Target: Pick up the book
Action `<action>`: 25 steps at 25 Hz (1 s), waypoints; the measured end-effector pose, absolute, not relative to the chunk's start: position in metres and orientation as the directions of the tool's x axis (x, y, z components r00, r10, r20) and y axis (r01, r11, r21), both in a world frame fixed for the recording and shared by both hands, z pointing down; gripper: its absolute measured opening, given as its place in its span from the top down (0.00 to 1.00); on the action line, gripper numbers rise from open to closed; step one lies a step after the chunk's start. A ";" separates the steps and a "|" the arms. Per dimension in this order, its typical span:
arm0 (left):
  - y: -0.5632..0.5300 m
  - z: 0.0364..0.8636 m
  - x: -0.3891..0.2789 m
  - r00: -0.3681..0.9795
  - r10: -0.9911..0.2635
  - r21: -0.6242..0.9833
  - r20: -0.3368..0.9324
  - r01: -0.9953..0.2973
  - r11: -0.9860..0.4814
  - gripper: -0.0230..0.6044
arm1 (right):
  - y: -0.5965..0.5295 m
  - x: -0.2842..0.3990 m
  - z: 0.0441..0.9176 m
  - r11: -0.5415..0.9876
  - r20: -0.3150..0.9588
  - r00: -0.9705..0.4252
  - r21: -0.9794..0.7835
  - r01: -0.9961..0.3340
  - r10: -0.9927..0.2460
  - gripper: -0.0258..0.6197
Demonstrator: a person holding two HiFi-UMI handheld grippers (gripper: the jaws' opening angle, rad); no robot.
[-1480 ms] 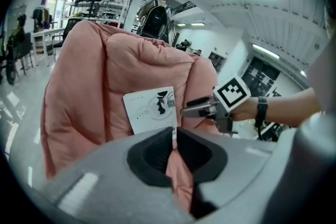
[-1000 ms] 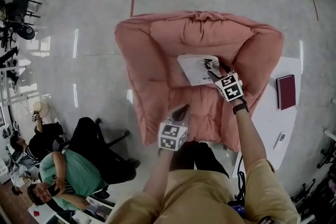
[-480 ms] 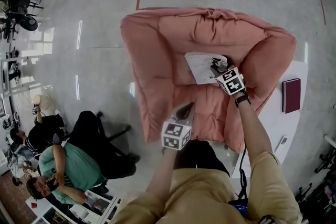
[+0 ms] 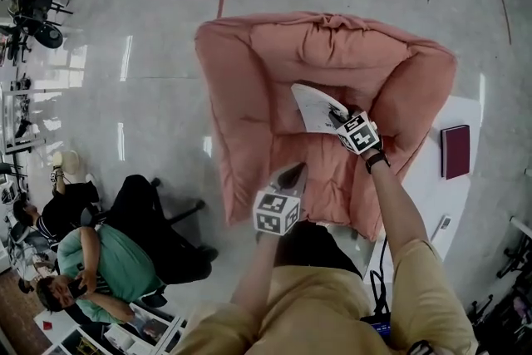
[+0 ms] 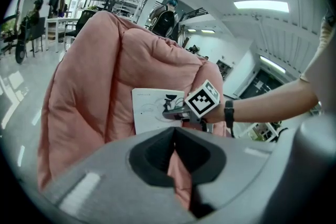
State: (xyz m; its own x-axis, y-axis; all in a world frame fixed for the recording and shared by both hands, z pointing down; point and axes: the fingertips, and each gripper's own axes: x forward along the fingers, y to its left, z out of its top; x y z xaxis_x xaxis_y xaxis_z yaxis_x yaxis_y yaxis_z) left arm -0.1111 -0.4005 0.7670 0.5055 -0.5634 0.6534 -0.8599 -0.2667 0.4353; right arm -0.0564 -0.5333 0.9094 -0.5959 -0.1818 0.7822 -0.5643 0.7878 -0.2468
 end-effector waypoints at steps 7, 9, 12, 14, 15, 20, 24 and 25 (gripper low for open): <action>-0.378 0.749 -0.099 0.528 -0.569 0.489 0.630 -0.839 -0.237 0.96 | -0.462 -0.041 0.896 0.663 0.771 -0.619 -0.388 -0.641 -0.147 0.88; -0.373 0.744 -0.097 0.524 -0.571 0.487 0.632 -0.841 -0.233 0.96 | -0.443 -0.031 0.888 0.647 0.779 -0.605 -0.379 -0.661 -0.162 0.88; -0.366 0.731 -0.092 0.517 -0.578 0.474 0.631 -0.847 -0.241 0.96 | -0.419 -0.016 0.869 0.606 0.778 -0.598 -0.384 -0.696 -0.193 0.88; -0.359 0.721 -0.089 0.516 -0.581 0.465 0.629 -0.849 -0.251 0.96 | -0.405 -0.006 0.854 0.557 0.767 -0.603 -0.407 -0.724 -0.222 0.88; -0.355 0.716 -0.087 0.516 -0.583 0.459 0.628 -0.850 -0.257 0.96 | -0.399 0.000 0.845 0.532 0.760 -0.604 -0.417 -0.737 -0.240 0.88; -0.354 0.684 -0.070 0.512 -0.614 0.435 0.601 -0.854 -0.286 0.96 | -0.393 0.032 0.782 0.466 0.709 -0.590 -0.402 -0.788 -0.386 0.88; -0.340 0.649 -0.054 0.519 -0.626 0.407 0.581 -0.852 -0.329 0.96 | -0.373 0.057 0.719 0.430 0.645 -0.572 -0.386 -0.816 -0.507 0.89; -0.340 0.642 -0.051 0.522 -0.634 0.394 0.571 -0.851 -0.346 0.96 | -0.372 0.063 0.705 0.418 0.622 -0.564 -0.383 -0.824 -0.543 0.89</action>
